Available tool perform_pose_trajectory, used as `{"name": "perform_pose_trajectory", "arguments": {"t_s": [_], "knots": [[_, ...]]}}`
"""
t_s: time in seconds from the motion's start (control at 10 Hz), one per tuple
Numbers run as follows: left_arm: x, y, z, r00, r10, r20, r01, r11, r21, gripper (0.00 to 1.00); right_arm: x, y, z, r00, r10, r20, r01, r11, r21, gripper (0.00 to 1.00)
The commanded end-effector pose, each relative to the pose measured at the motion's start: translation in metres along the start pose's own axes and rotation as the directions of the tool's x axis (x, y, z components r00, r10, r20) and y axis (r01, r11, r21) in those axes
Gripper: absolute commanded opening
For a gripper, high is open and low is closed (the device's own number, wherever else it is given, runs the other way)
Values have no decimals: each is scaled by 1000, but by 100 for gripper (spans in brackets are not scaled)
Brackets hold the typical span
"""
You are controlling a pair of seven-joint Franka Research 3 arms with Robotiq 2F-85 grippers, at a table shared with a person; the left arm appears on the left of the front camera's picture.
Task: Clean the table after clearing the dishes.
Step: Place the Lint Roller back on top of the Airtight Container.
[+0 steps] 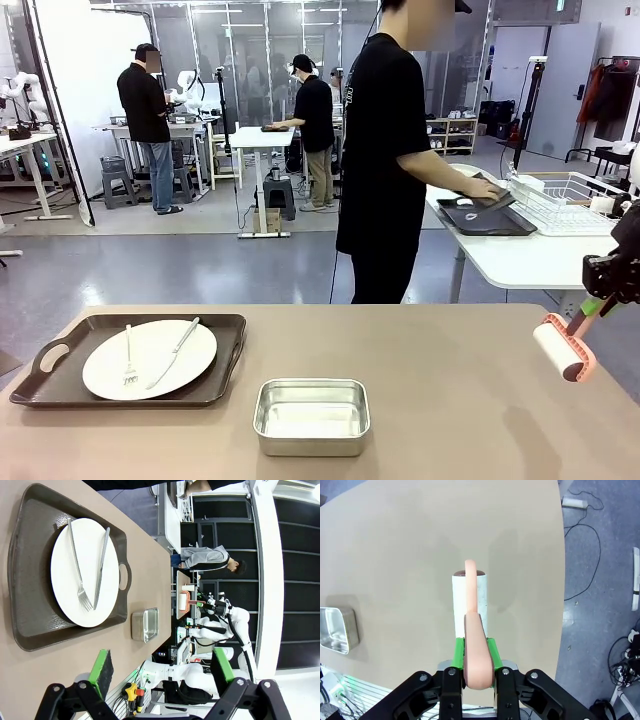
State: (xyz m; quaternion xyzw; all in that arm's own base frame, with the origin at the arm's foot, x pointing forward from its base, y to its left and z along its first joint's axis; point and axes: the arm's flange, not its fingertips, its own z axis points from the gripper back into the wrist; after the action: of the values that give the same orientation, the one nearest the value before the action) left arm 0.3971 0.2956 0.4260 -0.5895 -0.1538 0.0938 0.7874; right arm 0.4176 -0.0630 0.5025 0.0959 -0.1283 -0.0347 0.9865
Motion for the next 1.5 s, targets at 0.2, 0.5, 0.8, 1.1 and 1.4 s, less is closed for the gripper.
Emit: {"name": "perform_pose_trajectory", "arguments": {"t_s": [0.2,0.5,0.8,1.1,1.4], "knots": [[-3,-1,3,1000,-9,-8,9,1000,-7,100,-1,1,2,1000,14,4,-14,1000,-9,21],[-3,-1,3,1000,-9,-8,9,1000,-7,100,0,30,17,991,130,24,-128,989,-68,21],[-3,-1,3,1000,-9,-8,9,1000,-7,100,3,147,45,902,431,-13,-420,872,-251,21],[-3,-1,3,1000,-9,-8,9,1000,-7,100,-12,262,39,699,710,-88,-704,662,-258,21],[-3,-1,3,1000,-9,-8,9,1000,-7,100,-41,339,13,405,906,-128,-913,392,-112,21]]}}
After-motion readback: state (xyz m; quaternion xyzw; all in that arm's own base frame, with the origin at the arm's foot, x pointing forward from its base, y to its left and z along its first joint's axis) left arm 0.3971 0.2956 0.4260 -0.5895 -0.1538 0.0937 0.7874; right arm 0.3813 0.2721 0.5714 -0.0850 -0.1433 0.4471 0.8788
